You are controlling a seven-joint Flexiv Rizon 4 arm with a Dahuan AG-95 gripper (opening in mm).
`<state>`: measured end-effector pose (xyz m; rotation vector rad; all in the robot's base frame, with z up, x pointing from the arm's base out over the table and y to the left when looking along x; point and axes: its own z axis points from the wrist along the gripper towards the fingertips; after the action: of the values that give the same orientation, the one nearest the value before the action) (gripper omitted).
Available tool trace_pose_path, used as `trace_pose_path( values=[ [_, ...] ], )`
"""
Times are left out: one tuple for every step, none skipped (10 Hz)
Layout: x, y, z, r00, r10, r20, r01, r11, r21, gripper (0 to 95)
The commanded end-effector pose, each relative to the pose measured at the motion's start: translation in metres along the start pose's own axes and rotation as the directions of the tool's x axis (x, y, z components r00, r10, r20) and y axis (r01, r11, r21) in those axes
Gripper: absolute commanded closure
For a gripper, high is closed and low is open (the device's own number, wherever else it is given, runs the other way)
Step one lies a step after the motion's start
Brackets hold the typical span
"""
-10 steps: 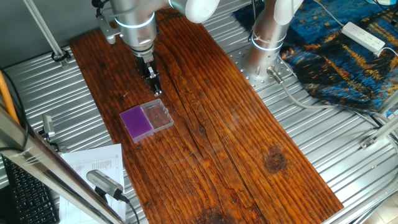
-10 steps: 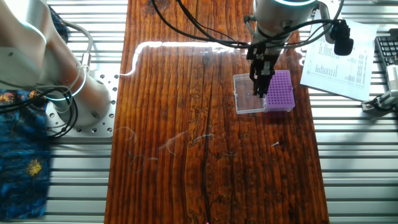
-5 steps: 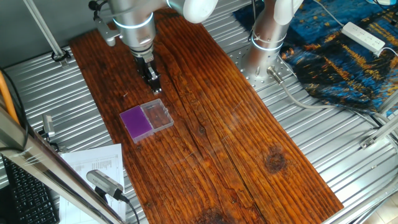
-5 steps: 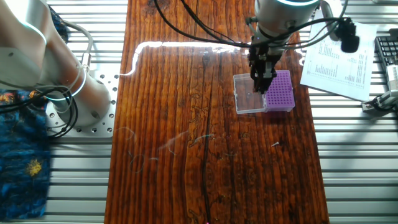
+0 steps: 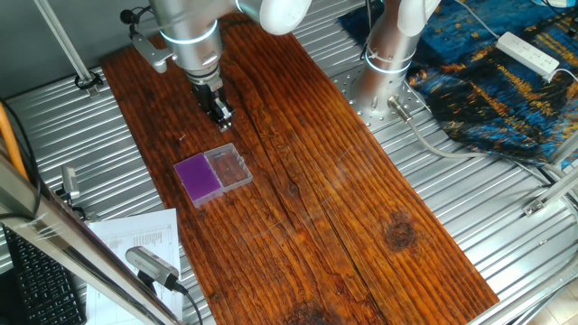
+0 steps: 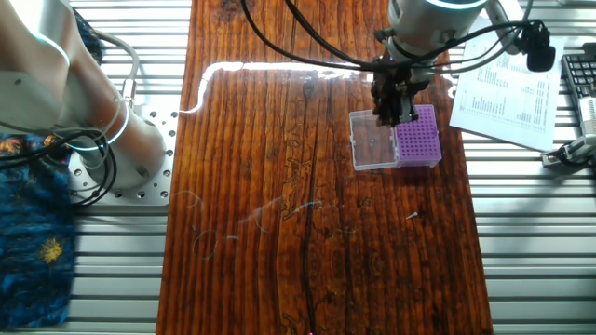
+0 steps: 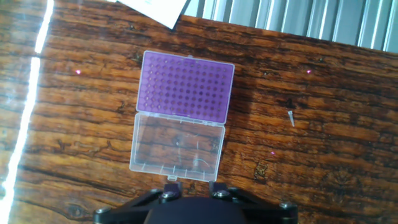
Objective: Insert a small pipette tip into the holder for small pipette tips
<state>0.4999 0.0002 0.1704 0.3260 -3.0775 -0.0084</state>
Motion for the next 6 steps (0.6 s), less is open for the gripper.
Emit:
trace_pose_path(
  values=[
    [0.000,0.000,0.000,1.000,-0.003,-0.004,0.003,1.000,0.001,95.0],
    [0.000,0.000,0.001,1.000,-0.001,-0.006,0.001,1.000,0.003,95.0],
    [-0.001,-0.001,0.001,1.000,-0.001,-0.005,0.001,1.000,0.006,95.0],
    [-0.002,-0.003,0.006,1.000,-0.002,-0.001,0.002,1.000,0.016,95.0],
    [-0.003,-0.005,0.008,1.000,-0.001,0.003,0.001,1.000,0.017,95.0],
    [-0.004,-0.009,0.012,1.000,0.003,0.006,-0.003,1.000,0.019,95.0]
  ],
)
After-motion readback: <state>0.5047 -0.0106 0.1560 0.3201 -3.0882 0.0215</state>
